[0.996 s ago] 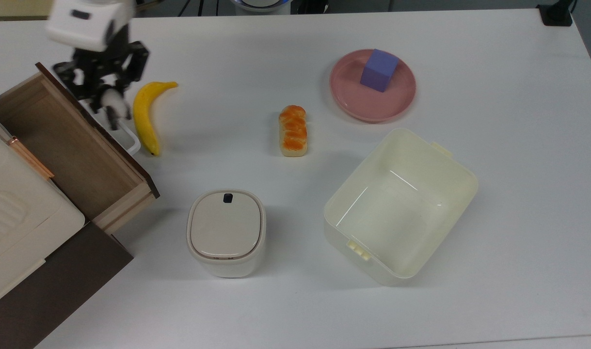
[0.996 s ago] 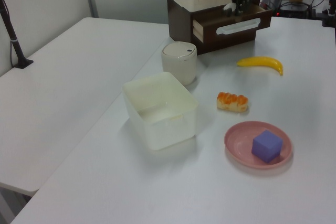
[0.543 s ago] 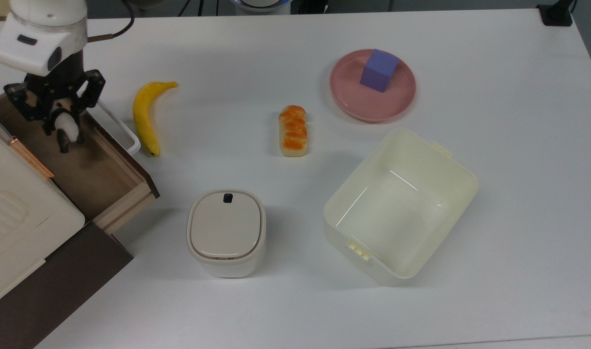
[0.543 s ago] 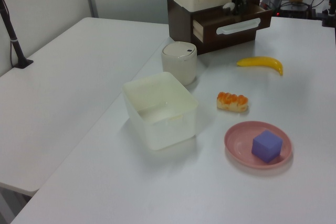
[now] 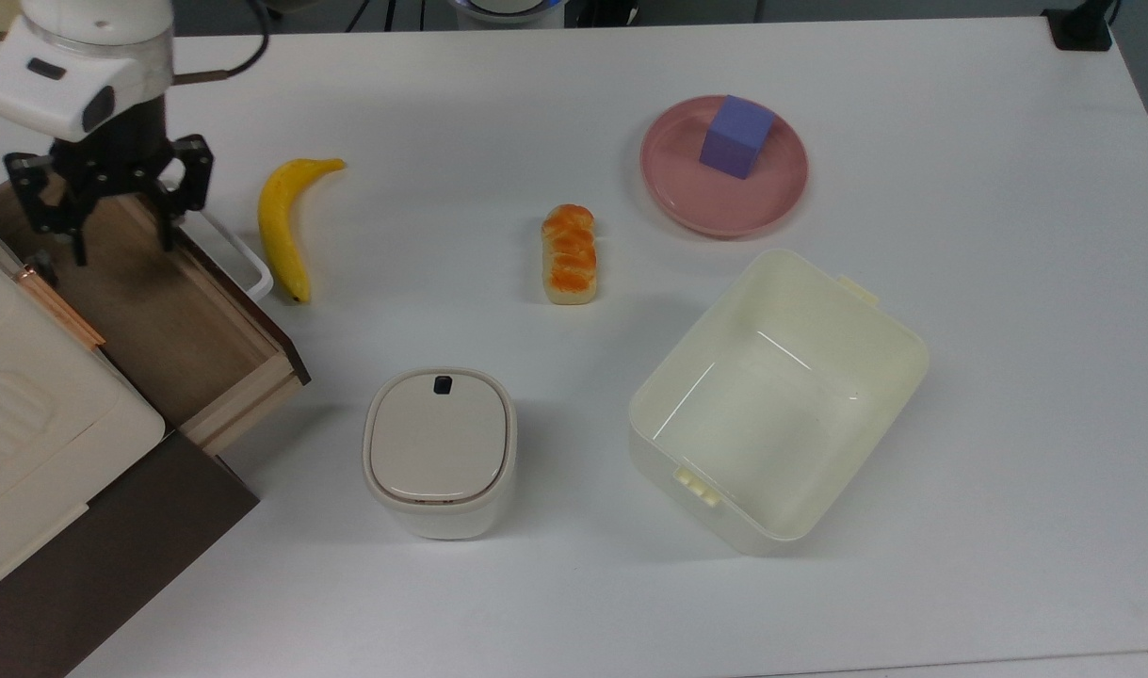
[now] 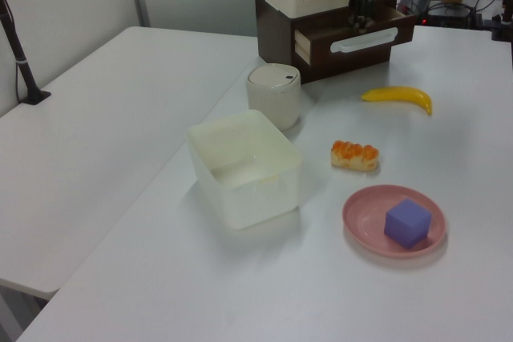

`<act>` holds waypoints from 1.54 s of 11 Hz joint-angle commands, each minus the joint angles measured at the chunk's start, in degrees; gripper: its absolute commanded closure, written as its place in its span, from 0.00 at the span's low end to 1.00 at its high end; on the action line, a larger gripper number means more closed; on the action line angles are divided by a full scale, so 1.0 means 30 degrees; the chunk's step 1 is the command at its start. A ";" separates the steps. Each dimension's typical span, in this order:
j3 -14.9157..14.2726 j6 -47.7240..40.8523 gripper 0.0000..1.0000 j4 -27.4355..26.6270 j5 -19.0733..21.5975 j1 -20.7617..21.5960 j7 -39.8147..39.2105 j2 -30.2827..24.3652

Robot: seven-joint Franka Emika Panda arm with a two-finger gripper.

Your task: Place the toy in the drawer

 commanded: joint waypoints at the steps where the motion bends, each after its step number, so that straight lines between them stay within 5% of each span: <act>1: 0.1696 -0.0398 0.31 -0.0500 -0.0115 0.0324 0.4935 -0.0771; 2: 0.2486 -0.0951 0.30 -0.0502 -0.0115 0.0324 0.6839 -0.0860; 4: 0.3543 -0.2530 0.09 -0.0444 -0.0086 0.0324 0.9804 -0.1065; 8: 0.5042 -0.6774 0.00 -0.0443 0.0175 0.1341 1.4198 -0.1941; 12: 0.2592 -0.9975 0.00 -0.0502 0.3771 0.4301 1.6262 -0.3522; 14: 0.0336 -1.1350 0.00 -0.0560 0.4074 0.6437 1.5943 -0.4518; 17: -0.0348 -1.1417 0.00 -0.0824 0.3900 0.7297 1.5911 -0.5283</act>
